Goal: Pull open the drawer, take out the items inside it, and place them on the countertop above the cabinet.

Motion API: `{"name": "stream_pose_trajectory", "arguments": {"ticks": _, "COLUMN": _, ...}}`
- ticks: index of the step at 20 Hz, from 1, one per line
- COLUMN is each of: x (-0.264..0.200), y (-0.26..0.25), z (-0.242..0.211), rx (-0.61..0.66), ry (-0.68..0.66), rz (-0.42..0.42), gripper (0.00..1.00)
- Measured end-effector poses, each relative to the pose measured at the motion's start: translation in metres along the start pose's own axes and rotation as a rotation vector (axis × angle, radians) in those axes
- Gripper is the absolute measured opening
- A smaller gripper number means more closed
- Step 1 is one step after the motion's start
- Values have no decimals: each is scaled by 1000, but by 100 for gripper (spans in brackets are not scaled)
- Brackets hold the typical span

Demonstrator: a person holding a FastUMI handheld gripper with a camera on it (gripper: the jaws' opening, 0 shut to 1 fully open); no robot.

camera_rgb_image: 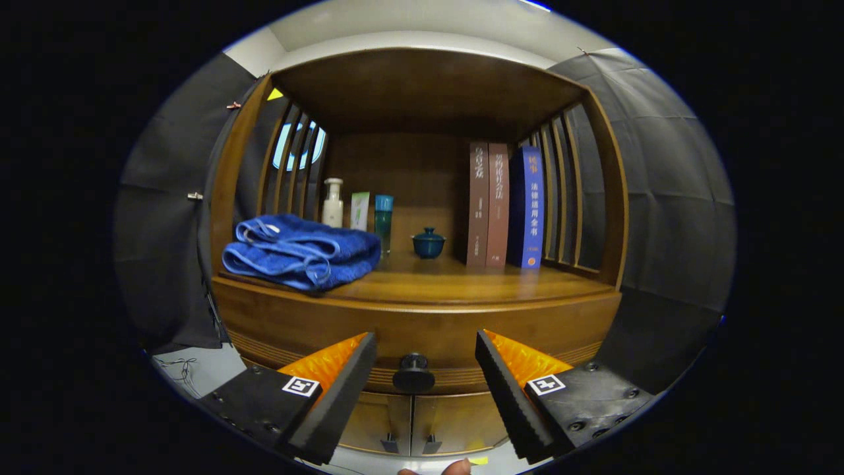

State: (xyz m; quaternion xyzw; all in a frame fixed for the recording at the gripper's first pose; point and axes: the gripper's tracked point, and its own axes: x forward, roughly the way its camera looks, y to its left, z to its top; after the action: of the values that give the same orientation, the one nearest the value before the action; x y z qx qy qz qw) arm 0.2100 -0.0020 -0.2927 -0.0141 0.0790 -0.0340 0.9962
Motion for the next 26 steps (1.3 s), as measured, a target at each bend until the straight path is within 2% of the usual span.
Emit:
{"name": "stream_pose_trajectory", "arguments": {"ticks": 2, "x": 15, "y": 2, "z": -19, "rx": -7, "ry": 29, "rz": 1, "gripper": 99}}
{"name": "stream_pose_trajectory", "arguments": {"ticks": 6, "x": 30, "y": 6, "z": -46, "rx": 14, "ry": 85, "rz": 28, "gripper": 87}}
{"name": "stream_pose_trajectory", "arguments": {"ticks": 8, "x": 32, "y": 16, "z": -48, "rx": 18, "ry": 89, "rz": 64, "gripper": 67}}
{"name": "stream_pose_trajectory", "arguments": {"ticks": 9, "x": 28, "y": 14, "z": -45, "rx": 7, "ry": 81, "rz": 60, "gripper": 53}}
{"name": "stream_pose_trajectory", "arguments": {"ticks": 10, "x": 31, "y": 13, "z": -48, "rx": 3, "ry": 83, "rz": 56, "gripper": 53}}
{"name": "stream_pose_trajectory", "arguments": {"ticks": 11, "x": 29, "y": 12, "z": -45, "rx": 17, "ry": 82, "rz": 58, "gripper": 46}}
{"name": "stream_pose_trajectory", "arguments": {"ticks": 12, "x": 29, "y": 14, "z": -46, "rx": 33, "ry": 82, "rz": 61, "gripper": 46}}
{"name": "stream_pose_trajectory", "arguments": {"ticks": 13, "x": 30, "y": 12, "z": -45, "rx": 41, "ry": 87, "rz": 61, "gripper": 39}}
{"name": "stream_pose_trajectory", "arguments": {"ticks": 14, "x": 30, "y": 12, "z": -47, "rx": 50, "ry": 89, "rz": 61, "gripper": 39}}
{"name": "stream_pose_trajectory", "arguments": {"ticks": 15, "x": 27, "y": 13, "z": -48, "rx": 60, "ry": 95, "rz": 60, "gripper": 31}}
{"name": "stream_pose_trajectory", "arguments": {"ticks": 19, "x": 13, "y": 13, "z": -48, "rx": 68, "ry": 103, "rz": 51, "gripper": 31}}
{"name": "stream_pose_trajectory", "arguments": {"ticks": 26, "x": -51, "y": 8, "z": -51, "rx": 70, "ry": 116, "rz": 52, "gripper": 31}}
